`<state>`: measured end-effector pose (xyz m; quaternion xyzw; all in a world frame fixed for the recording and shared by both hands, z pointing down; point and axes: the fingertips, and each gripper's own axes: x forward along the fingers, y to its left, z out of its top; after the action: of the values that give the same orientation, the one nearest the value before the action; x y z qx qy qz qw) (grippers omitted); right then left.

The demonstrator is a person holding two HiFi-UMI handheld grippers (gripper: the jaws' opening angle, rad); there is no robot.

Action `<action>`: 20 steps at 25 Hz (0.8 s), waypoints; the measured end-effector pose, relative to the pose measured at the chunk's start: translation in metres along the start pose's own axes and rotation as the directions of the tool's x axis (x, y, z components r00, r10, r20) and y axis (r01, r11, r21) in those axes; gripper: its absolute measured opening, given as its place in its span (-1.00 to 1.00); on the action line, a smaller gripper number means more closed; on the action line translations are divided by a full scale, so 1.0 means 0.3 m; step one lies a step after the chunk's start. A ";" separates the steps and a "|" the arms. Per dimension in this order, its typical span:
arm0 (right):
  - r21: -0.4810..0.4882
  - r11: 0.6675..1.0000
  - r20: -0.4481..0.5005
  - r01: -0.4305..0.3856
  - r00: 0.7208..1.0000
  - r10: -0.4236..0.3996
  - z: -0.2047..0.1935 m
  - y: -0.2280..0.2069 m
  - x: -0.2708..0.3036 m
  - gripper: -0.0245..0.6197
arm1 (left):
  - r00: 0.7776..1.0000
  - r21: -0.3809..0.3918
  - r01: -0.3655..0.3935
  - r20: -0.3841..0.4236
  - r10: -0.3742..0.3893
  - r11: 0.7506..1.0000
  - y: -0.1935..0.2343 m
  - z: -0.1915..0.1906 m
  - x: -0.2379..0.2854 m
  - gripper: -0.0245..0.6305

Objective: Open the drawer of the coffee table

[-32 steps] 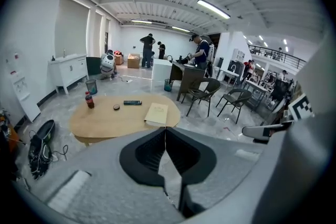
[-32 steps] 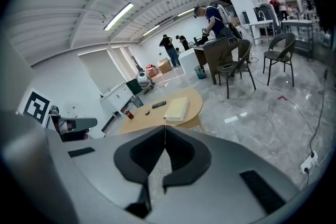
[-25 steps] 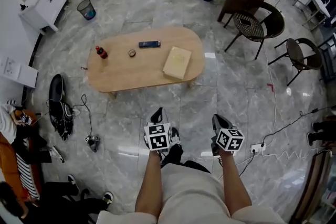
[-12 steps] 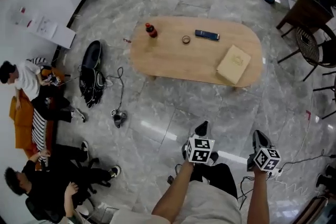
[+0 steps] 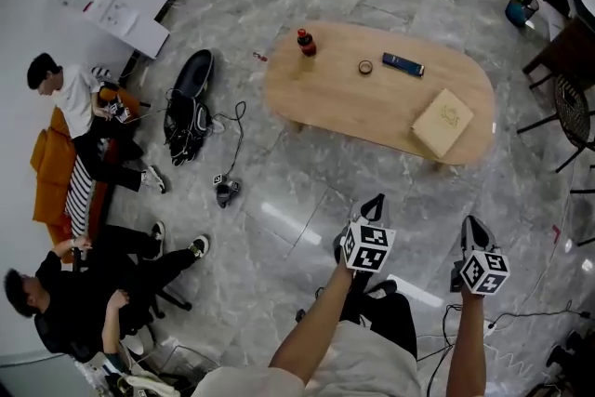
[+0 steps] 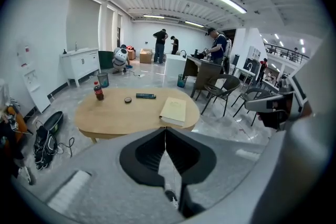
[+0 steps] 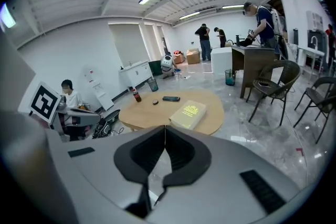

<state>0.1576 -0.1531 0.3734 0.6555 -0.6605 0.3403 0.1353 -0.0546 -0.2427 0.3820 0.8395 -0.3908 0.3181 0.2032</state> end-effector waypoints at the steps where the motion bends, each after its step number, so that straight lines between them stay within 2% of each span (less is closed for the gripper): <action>1: -0.007 1.000 0.005 -0.007 1.000 0.007 0.005 -0.008 0.011 -0.88 | 1.000 0.003 -0.006 0.003 0.006 1.000 -0.004 0.004 0.007 -0.89; 4: -0.021 1.000 0.040 -0.014 0.999 0.015 0.016 -0.054 0.067 -0.88 | 1.000 0.016 -0.026 0.011 0.026 1.000 -0.011 -0.004 0.056 -0.89; 8: -0.055 0.998 0.089 -0.038 0.995 0.043 -0.007 -0.039 0.206 -0.88 | 0.997 0.022 -0.068 0.044 0.067 0.997 0.036 -0.046 0.148 -0.89; 13: -0.116 0.990 0.091 -0.075 0.992 0.086 -0.130 -0.046 0.359 -0.88 | 0.992 0.051 -0.080 0.104 0.074 0.996 0.055 -0.096 0.278 -0.89; 20: -0.126 0.990 0.132 -0.070 0.987 0.086 -0.290 -0.209 0.564 -0.88 | 0.982 0.064 -0.125 0.151 0.114 0.990 0.162 -0.181 0.499 -0.89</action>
<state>0.1768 -0.2237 0.5598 0.6416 -0.7128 0.2589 0.1156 -0.0394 -0.3192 0.5289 0.8424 -0.4426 0.2813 0.1237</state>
